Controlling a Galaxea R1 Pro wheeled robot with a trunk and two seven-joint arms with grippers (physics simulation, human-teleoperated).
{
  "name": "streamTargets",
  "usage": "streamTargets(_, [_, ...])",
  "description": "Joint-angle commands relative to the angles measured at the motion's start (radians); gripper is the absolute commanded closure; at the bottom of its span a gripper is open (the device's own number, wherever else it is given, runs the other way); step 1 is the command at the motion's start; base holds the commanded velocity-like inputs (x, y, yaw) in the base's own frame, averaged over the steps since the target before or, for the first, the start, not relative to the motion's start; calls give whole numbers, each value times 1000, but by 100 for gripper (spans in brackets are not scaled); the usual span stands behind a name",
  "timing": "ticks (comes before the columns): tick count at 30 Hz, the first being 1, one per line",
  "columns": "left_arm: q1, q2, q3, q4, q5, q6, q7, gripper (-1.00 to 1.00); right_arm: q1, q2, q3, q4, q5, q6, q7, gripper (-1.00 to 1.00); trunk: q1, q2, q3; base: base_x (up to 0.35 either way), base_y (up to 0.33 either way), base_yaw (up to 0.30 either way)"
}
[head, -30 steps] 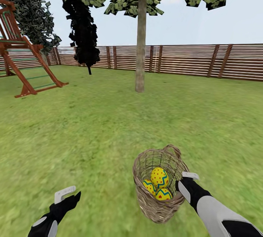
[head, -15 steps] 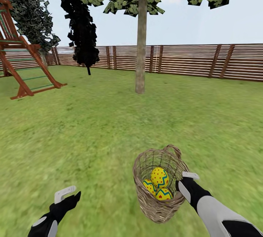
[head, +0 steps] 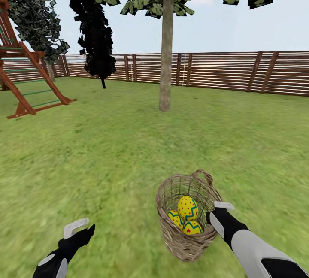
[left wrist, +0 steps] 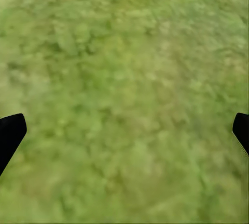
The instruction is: Take the three Easter eggs out of the wicker basket on the lawn in the garden, then place them on the lawn next to a single tree (choose any tree) so that all three eggs are next to the same tree and none are left in the basket.
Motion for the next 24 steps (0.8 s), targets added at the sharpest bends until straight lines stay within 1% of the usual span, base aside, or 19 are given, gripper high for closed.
streamTargets(1, [-1,-1,4,-1,10,7,-5,-100,0,0,-1,-2,-11,2,-4,100,0,0,-1,329,0,0])
streamTargets(6, [-1,-1,4,-3,10,7,-5,-100,0,0,-1,-2,-11,2,-4,100,0,0,-1,329,0,0])
streamTargets(12, [-1,-1,5,-37,10,8,-5,-100,0,0,-1,-1,-11,2,-3,100,0,0,-1,329,0,0])
streamTargets(18, [-1,-4,6,-160,13,20,-6,-100,0,0,-1,-1,-11,2,-4,100,0,0,-1,329,0,0])
streamTargets(19, [-2,-4,6,-190,13,28,-6,-100,0,0,-1,-1,-11,2,-4,100,0,0,-1,329,0,0])
streamTargets(21, [-2,-4,8,-248,14,80,-6,-100,0,0,-1,-1,-11,2,-4,100,0,0,-1,329,0,0])
streamTargets(22, [-2,-4,8,-266,15,97,-6,-100,0,0,-1,-1,-11,2,-4,100,0,0,-1,329,0,0])
streamTargets(24, [-2,-4,8,-277,15,106,-6,-100,0,0,-1,-1,-11,2,-4,100,0,0,-1,329,0,0])
